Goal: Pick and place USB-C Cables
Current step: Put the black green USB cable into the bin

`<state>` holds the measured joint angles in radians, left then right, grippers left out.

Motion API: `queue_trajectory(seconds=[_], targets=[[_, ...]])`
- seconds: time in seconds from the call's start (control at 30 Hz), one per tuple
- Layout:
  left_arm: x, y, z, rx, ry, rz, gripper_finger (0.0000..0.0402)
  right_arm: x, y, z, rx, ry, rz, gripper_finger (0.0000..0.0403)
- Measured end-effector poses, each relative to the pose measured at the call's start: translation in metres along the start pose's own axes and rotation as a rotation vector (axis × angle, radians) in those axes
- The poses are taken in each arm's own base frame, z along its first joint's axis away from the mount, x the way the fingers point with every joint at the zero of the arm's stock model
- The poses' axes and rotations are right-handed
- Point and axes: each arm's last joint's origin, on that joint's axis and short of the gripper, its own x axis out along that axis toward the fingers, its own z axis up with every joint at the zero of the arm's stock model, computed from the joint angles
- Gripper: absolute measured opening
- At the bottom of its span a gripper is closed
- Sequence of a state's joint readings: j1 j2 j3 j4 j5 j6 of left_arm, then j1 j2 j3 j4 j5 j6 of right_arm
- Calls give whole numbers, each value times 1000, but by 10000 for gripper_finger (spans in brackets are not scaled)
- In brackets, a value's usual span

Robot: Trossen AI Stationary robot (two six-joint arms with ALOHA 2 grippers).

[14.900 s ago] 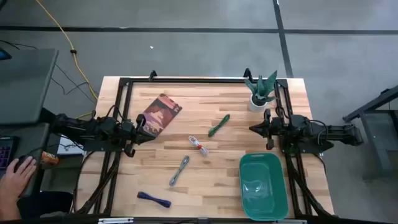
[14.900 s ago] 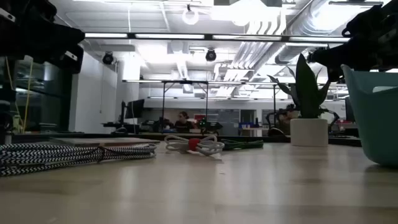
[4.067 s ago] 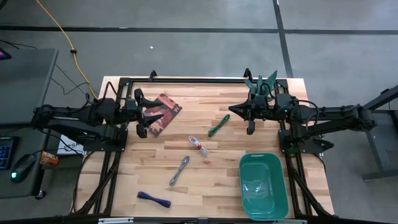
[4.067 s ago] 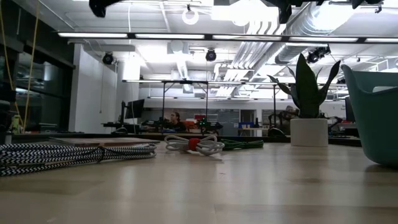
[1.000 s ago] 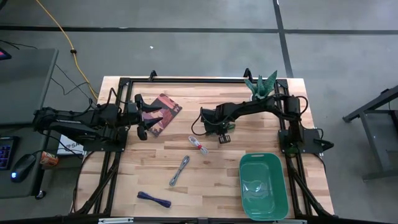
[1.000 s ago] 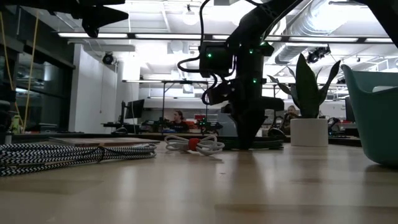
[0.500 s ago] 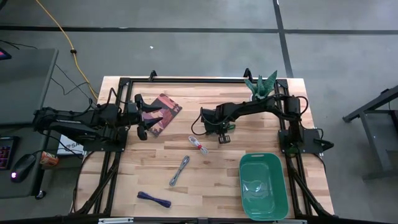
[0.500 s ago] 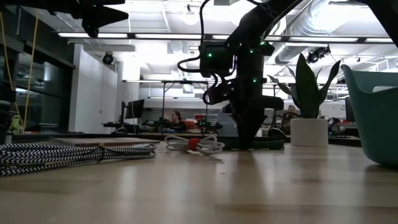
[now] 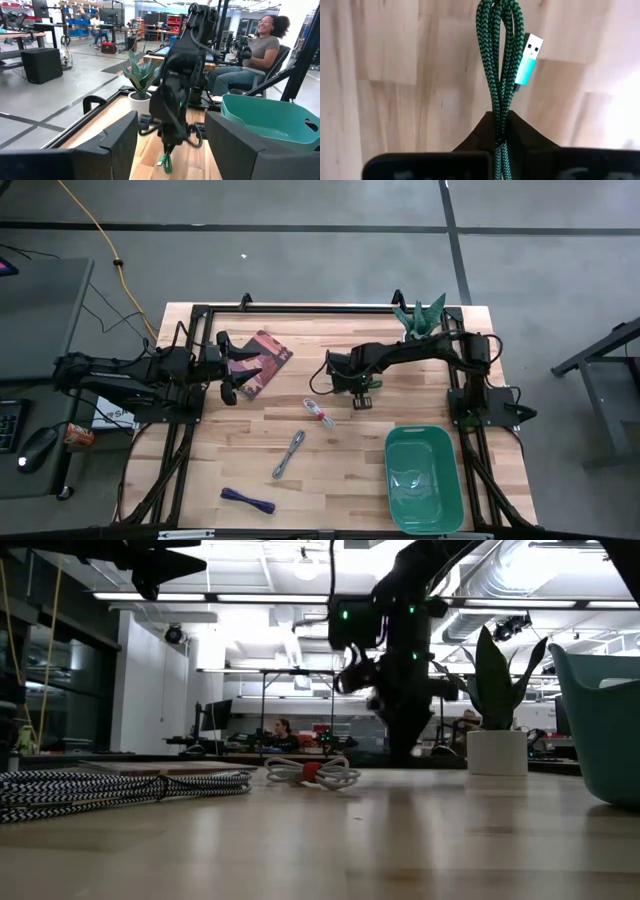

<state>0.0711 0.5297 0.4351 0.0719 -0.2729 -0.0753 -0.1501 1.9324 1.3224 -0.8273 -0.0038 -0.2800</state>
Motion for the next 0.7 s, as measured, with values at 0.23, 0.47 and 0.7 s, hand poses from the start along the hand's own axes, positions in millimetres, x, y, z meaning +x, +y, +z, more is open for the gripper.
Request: queue_trajectory(seconds=[0.23, 0.47, 0.7], targets=[[0, 0, 0, 0, 0, 0, 211, -15, 0, -1, 37, -38, -20, 1], [0, 0, 0, 0, 0, 0, 211, -21, 9, -27, 82, -136, 4, 1], [0, 0, 0, -1, -2, 0, 211, -59, 20, -59, 106, -614, -48, 1]])
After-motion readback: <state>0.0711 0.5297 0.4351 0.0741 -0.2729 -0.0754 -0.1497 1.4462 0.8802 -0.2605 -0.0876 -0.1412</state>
